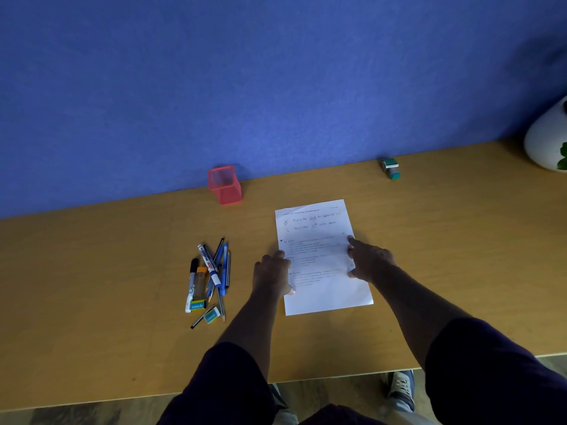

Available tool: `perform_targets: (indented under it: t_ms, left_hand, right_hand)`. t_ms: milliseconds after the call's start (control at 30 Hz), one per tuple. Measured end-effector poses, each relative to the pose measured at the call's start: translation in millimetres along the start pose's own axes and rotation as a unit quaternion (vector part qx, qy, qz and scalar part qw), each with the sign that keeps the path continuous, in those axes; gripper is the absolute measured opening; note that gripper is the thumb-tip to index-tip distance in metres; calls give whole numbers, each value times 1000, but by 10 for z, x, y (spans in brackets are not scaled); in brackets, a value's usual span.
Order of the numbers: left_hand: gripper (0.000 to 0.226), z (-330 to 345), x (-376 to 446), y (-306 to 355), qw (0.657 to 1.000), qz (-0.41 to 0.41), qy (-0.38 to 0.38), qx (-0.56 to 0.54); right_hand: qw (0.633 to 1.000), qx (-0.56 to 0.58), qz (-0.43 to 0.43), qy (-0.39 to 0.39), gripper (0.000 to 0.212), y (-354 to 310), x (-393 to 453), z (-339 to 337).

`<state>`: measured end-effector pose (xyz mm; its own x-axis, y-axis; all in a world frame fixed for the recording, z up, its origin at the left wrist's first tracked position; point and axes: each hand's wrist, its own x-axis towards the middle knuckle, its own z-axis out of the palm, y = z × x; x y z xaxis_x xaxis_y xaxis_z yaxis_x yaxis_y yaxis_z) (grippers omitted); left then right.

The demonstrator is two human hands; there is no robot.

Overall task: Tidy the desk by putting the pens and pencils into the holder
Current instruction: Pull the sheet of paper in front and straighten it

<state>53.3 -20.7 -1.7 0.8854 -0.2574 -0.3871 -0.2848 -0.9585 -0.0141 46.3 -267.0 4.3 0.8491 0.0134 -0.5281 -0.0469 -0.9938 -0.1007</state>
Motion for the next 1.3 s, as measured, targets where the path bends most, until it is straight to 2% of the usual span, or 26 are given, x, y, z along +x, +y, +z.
perform_targets:
  t_ms: [133,300,467,600,933,1167,1300]
  left_hand:
    - [71,3,12,22,1000,-1,6,3]
    - [69,9,7,23,1000,0,4,-1]
    - [70,-8,-3,18,1000,-3,0,-18]
    - [71,-24,-17,4,1000,-5,-5,-27]
    - [69,-11,-42,-2,999,-5,10,-33]
    - [68,-45,-19,8,999,-8,-4,-33]
    - [65,-31,-9,0,999,-10,-7,-39]
  right_hand:
    - [999,18,3,31,74,4,-11,46]
    - [995,49,64,62,75,-22,-29,70]
    - [976,141,112,120,58,-121,-62,148]
    - [955,218,134,150,57,-189,-14,184]
    - [900,373,166,153,39,-103,115,166]
    - [886,417,159,128,38,-108,64,142]
    - [857,478,152,117,39,-139,-2,144]
